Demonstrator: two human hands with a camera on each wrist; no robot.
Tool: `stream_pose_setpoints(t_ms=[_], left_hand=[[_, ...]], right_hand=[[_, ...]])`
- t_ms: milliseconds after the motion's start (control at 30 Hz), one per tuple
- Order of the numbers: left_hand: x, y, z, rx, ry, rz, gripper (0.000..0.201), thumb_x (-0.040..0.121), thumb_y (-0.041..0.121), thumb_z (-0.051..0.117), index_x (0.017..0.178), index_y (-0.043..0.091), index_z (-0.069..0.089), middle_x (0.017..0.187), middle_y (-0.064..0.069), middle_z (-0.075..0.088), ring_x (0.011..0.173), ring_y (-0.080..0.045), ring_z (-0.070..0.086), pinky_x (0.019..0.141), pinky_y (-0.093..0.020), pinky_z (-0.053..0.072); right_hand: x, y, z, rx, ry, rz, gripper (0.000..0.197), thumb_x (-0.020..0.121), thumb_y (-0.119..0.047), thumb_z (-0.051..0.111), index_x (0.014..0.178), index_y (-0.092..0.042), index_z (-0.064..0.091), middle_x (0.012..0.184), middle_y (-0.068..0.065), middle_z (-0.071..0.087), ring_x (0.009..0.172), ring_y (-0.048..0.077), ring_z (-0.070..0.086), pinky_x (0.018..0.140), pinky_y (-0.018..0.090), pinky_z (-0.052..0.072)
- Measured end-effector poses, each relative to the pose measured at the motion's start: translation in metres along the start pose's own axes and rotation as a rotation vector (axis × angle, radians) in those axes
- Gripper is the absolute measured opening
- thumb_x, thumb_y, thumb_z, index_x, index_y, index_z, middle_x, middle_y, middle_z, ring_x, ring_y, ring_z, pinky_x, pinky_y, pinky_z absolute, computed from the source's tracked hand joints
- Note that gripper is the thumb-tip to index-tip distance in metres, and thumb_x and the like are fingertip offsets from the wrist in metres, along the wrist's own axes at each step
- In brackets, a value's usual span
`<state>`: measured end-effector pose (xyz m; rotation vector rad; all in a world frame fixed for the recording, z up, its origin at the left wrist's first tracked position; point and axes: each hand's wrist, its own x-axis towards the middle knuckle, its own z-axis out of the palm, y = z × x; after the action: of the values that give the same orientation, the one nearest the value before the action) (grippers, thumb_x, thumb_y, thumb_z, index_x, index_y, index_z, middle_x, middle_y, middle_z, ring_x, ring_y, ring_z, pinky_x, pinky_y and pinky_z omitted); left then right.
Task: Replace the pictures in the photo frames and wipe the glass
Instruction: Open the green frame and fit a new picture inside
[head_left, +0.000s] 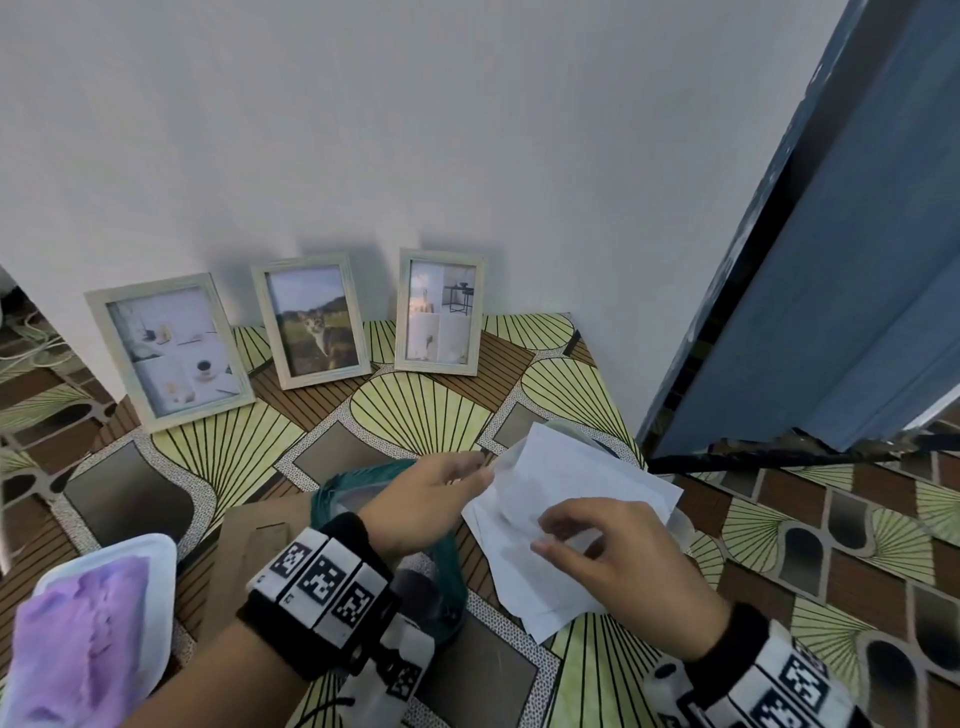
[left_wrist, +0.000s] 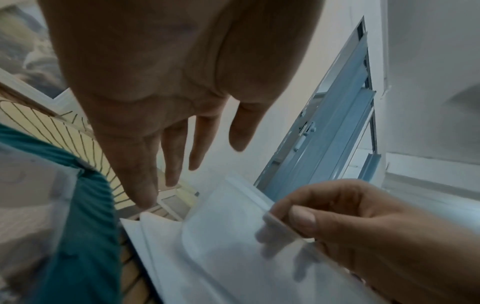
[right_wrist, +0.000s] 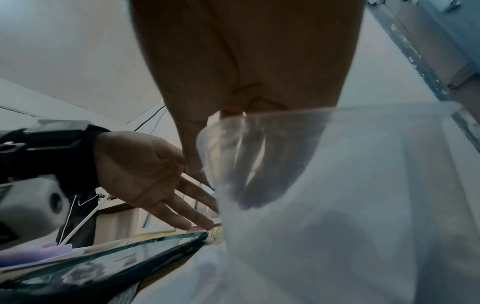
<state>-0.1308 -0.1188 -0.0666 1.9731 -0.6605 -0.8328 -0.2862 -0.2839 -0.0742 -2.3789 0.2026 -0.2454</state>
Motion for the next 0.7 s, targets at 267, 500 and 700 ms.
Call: stream_pose_setpoints(t_ms=[267, 500, 700], left_hand=[[-0.005, -0.002, 0.026, -0.343, 0.188, 0.060, 0.050, 0.098, 0.031, 0.055, 0.145, 0.034, 0.041, 0.138, 0.010, 0.045, 0.122, -0.009, 0.050, 0.086, -0.023, 0.050], [-0.002, -0.011, 0.038, -0.312, 0.184, 0.066, 0.051, 0.096, 0.019, 0.061, 0.143, 0.025, 0.043, 0.137, 0.015, 0.053, 0.114, -0.013, 0.061, 0.082, -0.030, 0.052], [-0.001, -0.013, 0.038, -0.310, 0.190, 0.064, 0.048, 0.095, 0.014, 0.062, 0.139, 0.027, 0.048, 0.126, 0.020, 0.057, 0.106, -0.009, 0.064, 0.073, -0.023, 0.052]], right_hand=[[0.017, 0.015, -0.048, -0.372, 0.195, -0.068, 0.028, 0.086, -0.033, 0.071, 0.112, -0.025, 0.067, 0.101, -0.014, 0.060, 0.097, 0.006, 0.052, 0.084, 0.019, 0.042], [0.034, 0.028, -0.056, -0.501, 0.000, 0.046, 0.033, 0.076, -0.047, 0.077, 0.096, -0.032, 0.056, 0.083, -0.019, 0.048, 0.077, 0.004, 0.050, 0.065, 0.023, 0.039], [0.036, 0.032, -0.049, -0.459, 0.034, 0.051, 0.026, 0.078, -0.034, 0.079, 0.089, -0.030, 0.056, 0.083, -0.018, 0.057, 0.076, 0.005, 0.055, 0.068, 0.025, 0.048]])
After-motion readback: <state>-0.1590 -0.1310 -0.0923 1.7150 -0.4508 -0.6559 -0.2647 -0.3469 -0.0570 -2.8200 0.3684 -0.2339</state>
